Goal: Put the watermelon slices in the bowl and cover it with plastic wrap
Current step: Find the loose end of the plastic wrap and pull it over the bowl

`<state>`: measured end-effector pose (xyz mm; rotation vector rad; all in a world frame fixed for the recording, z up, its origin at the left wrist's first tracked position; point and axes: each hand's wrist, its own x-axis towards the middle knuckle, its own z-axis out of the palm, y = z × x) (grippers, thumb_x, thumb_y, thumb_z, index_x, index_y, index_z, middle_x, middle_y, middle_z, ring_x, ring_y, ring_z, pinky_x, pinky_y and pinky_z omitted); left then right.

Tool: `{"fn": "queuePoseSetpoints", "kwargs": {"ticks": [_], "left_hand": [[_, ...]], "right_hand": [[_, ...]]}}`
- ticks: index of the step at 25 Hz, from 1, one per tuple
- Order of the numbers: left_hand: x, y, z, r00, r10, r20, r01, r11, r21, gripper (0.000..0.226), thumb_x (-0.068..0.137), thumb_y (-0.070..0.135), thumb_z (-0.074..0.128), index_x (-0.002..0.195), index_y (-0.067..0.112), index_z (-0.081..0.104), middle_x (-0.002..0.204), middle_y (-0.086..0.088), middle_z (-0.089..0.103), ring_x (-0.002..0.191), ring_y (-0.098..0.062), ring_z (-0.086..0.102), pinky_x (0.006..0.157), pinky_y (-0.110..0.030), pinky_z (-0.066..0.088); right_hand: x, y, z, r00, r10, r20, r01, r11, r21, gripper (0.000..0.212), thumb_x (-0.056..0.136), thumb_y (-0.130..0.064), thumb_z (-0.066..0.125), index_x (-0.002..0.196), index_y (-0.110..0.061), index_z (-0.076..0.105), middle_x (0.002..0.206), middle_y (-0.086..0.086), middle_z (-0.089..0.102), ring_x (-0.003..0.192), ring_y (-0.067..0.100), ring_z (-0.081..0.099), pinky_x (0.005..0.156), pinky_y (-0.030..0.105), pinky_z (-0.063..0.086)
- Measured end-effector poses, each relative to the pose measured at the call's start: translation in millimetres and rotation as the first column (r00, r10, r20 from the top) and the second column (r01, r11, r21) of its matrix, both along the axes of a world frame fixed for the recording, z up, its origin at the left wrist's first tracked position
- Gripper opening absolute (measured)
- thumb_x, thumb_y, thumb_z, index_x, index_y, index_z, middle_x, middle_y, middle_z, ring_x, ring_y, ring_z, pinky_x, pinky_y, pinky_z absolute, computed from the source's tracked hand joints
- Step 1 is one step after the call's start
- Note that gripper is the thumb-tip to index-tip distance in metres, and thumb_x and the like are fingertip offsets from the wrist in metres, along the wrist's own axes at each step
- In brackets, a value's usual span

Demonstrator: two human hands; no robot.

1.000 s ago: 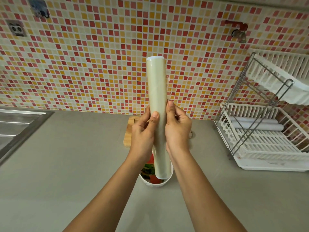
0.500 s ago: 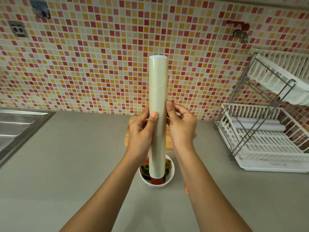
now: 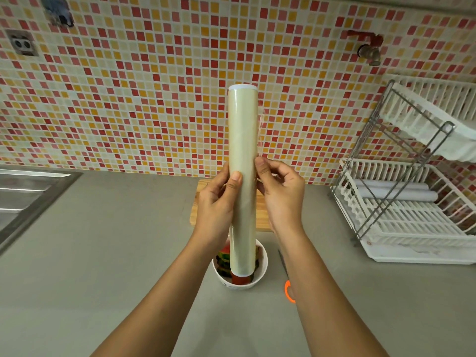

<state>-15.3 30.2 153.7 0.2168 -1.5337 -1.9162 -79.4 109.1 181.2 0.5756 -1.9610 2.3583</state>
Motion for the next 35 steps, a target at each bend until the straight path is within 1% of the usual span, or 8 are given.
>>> {"fn": "queuePoseSetpoints", "kwargs": {"ticks": [4, 8, 13, 18, 23, 26, 28, 35], "left_hand": [[-1, 6, 2, 1.0, 0.001, -0.005, -0.001, 1.0, 0.011, 0.033, 0.095, 0.028, 0.052, 0.125, 0.019, 0.061, 0.118, 0.002, 0.069, 0.111, -0.013, 0.063, 0.094, -0.033, 0.053], [-1, 3, 2, 1.0, 0.0, -0.015, 0.0, 0.999, 0.043, 0.035, 0.094, 0.028, 0.052, 0.126, 0.015, 0.061, 0.114, 0.0, 0.07, 0.107, -0.016, 0.065, 0.09, -0.032, 0.054], [-1, 2, -2, 1.0, 0.026, -0.004, -0.026, 1.0, -0.017, 0.038, 0.094, 0.031, 0.054, 0.13, 0.019, 0.058, 0.113, 0.007, 0.07, 0.104, -0.01, 0.066, 0.08, -0.022, 0.054], [1, 3, 0, 0.998, 0.061, 0.029, -0.058, 0.993, -0.105, 0.024, 0.094, 0.035, 0.053, 0.106, 0.053, 0.063, 0.111, 0.021, 0.069, 0.103, 0.0, 0.063, 0.078, -0.017, 0.052], [1, 3, -1, 0.998, 0.052, 0.026, -0.049, 0.993, -0.109, 0.022, 0.093, 0.037, 0.053, 0.106, 0.052, 0.062, 0.11, 0.024, 0.068, 0.102, 0.002, 0.063, 0.078, -0.016, 0.052], [1, 1, -5, 0.998, 0.053, 0.02, -0.052, 0.998, -0.032, 0.031, 0.093, 0.037, 0.052, 0.122, 0.032, 0.062, 0.114, 0.015, 0.069, 0.105, -0.002, 0.063, 0.079, -0.016, 0.053], [2, -1, -3, 0.996, 0.082, 0.018, -0.082, 0.997, -0.009, 0.044, 0.09, 0.042, 0.053, 0.131, 0.025, 0.057, 0.117, 0.018, 0.067, 0.106, 0.002, 0.061, 0.077, -0.014, 0.053], [3, -4, 1, 0.996, 0.089, 0.0, -0.088, 0.983, -0.164, 0.028, 0.095, 0.034, 0.052, 0.122, 0.044, 0.054, 0.107, 0.029, 0.067, 0.099, 0.006, 0.063, 0.074, -0.015, 0.052]], "right_hand": [[7, -4, -4, 0.965, -0.202, -0.169, 0.22, 0.971, 0.093, 0.018, 0.089, -0.033, 0.06, 0.094, -0.018, 0.069, 0.089, 0.0, 0.072, 0.082, 0.014, 0.068, 0.075, 0.036, 0.057], [9, -1, -7, 0.992, -0.079, -0.101, 0.08, 0.997, 0.009, 0.016, 0.082, -0.026, 0.069, 0.097, -0.021, 0.072, 0.093, -0.003, 0.073, 0.088, 0.008, 0.069, 0.077, 0.022, 0.054], [7, 0, -7, 0.988, -0.107, -0.107, 0.113, 0.992, 0.051, 0.018, 0.083, -0.024, 0.068, 0.095, -0.011, 0.073, 0.089, -0.001, 0.073, 0.084, 0.013, 0.07, 0.078, 0.03, 0.057], [5, 0, -6, 0.982, -0.104, -0.159, 0.137, 0.967, 0.213, 0.023, 0.09, -0.03, 0.058, 0.092, -0.01, 0.069, 0.086, 0.004, 0.072, 0.08, 0.017, 0.068, 0.074, 0.029, 0.056], [5, -2, -6, 0.978, -0.092, -0.188, 0.151, 0.932, 0.329, 0.018, 0.095, -0.031, 0.048, 0.09, -0.021, 0.061, 0.084, -0.007, 0.065, 0.08, 0.011, 0.061, 0.064, 0.003, 0.041], [3, 1, -4, 0.999, -0.028, -0.017, 0.031, 0.979, 0.201, 0.012, 0.093, -0.03, 0.054, 0.082, -0.029, 0.058, 0.087, -0.007, 0.067, 0.087, 0.014, 0.067, 0.084, 0.026, 0.054], [1, 8, -5, 1.0, 0.001, -0.024, 0.003, 0.985, 0.17, 0.006, 0.087, -0.032, 0.063, 0.081, -0.032, 0.064, 0.087, -0.006, 0.071, 0.088, 0.015, 0.069, 0.085, 0.038, 0.056], [-4, 19, 1, 0.991, 0.123, 0.05, -0.131, 0.963, 0.236, 0.003, 0.079, -0.027, 0.072, 0.078, -0.029, 0.074, 0.08, -0.002, 0.075, 0.082, 0.02, 0.071, 0.082, 0.042, 0.058]]}}
